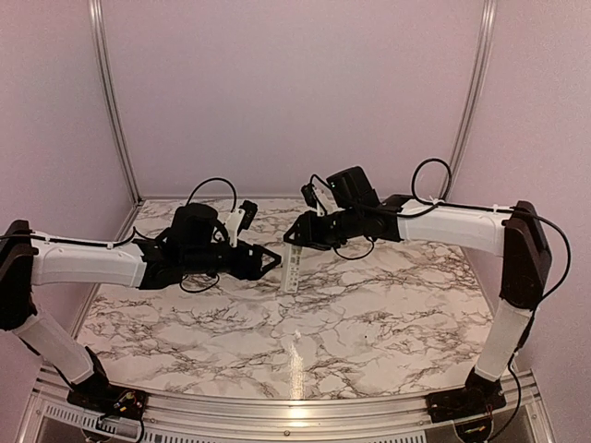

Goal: Load the batteries into the remote control
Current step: Pass from the right arm to the left

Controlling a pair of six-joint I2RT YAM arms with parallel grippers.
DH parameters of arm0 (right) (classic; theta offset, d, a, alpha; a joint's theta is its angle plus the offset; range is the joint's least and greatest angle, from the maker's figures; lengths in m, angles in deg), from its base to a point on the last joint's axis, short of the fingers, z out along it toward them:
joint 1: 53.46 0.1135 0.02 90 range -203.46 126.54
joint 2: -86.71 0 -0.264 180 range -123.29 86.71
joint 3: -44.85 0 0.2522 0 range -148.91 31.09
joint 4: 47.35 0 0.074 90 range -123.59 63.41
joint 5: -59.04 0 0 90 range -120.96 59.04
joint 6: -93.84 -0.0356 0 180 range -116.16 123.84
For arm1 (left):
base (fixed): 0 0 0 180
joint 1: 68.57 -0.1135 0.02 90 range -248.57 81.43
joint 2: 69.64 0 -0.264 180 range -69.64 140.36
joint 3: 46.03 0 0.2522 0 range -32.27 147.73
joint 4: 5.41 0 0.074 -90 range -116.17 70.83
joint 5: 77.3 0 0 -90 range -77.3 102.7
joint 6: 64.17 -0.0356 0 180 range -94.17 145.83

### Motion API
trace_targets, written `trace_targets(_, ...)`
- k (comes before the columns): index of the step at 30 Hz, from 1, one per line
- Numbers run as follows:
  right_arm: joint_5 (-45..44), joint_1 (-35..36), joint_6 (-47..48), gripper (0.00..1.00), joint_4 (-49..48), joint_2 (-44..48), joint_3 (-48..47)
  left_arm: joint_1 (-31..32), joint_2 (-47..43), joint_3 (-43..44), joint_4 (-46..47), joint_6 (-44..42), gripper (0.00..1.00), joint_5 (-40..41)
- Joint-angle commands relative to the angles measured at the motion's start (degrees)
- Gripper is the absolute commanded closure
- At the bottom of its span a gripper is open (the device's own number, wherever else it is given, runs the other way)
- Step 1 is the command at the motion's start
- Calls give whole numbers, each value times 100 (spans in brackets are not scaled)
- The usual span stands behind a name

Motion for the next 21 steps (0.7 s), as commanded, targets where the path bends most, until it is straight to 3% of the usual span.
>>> trace_targets(1, 191, -13, -304, 100, -147, -80, -152, 32, 396, 325, 263, 159, 32, -775)
trace_targets(9, 324, 16, -357, 100, -250, -37, -103, 34, 832, 709, 197, 253, 39, -818)
trace_targets(21, 533, 20, -331, 100, -317, -12, -88, 25, 1153, 968, 55, 355, 69, -789)
